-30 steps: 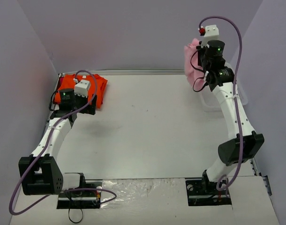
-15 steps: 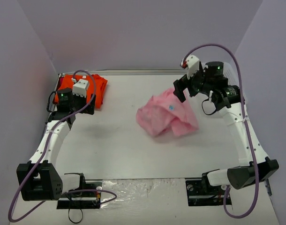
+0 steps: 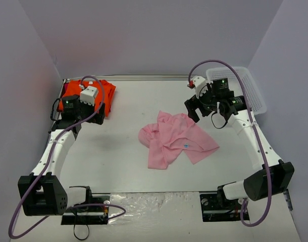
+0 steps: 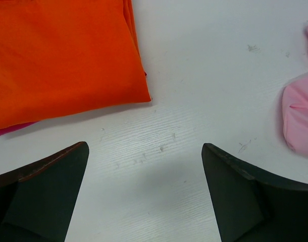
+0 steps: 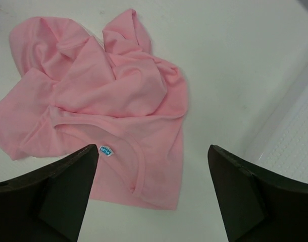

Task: Fold and stack the t-shirts
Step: Move the tshirt to the center of the board

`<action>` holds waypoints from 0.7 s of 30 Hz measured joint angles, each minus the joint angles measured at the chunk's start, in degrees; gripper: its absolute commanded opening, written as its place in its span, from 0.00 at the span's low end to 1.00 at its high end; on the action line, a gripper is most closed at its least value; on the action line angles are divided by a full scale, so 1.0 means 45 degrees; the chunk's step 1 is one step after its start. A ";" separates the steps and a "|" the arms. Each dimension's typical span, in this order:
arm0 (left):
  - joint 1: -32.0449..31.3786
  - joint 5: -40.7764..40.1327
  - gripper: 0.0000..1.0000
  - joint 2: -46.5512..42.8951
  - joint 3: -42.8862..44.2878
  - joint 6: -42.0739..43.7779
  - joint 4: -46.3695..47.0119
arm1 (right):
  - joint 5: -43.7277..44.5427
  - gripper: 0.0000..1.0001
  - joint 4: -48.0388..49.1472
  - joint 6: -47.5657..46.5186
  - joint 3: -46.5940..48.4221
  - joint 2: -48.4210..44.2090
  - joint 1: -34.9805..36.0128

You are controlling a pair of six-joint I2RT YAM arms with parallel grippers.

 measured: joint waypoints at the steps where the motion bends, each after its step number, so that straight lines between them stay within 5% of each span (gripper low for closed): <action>1: 0.0000 0.0131 0.94 0.0005 0.0000 0.0005 -0.0024 | 0.0233 0.73 0.0194 0.0005 -0.0257 0.0073 -0.0005; 2: 0.0000 0.0223 0.94 0.0024 0.0000 0.0010 -0.0039 | 0.0549 0.61 0.0359 0.0087 -0.0525 0.0199 -0.0024; 3: 0.0000 0.0316 0.94 0.0058 0.0000 0.0015 -0.0053 | 0.0894 0.39 0.0549 0.0160 -0.0767 0.0418 -0.0063; 5: -0.0083 0.0447 0.94 0.0165 0.0000 0.0015 -0.0068 | 0.1438 0.27 0.0816 0.0267 -0.1049 0.1209 -0.0219; 13: -0.0758 0.0442 0.94 0.0758 0.0015 0.0087 -0.0301 | 0.1511 0.53 0.1156 0.0160 -0.1103 0.4979 -0.0918; 21: -0.0797 0.0442 0.94 0.1025 0.0029 0.0107 -0.0491 | 0.0087 0.63 -0.0063 -0.0704 -0.1171 0.4056 0.1384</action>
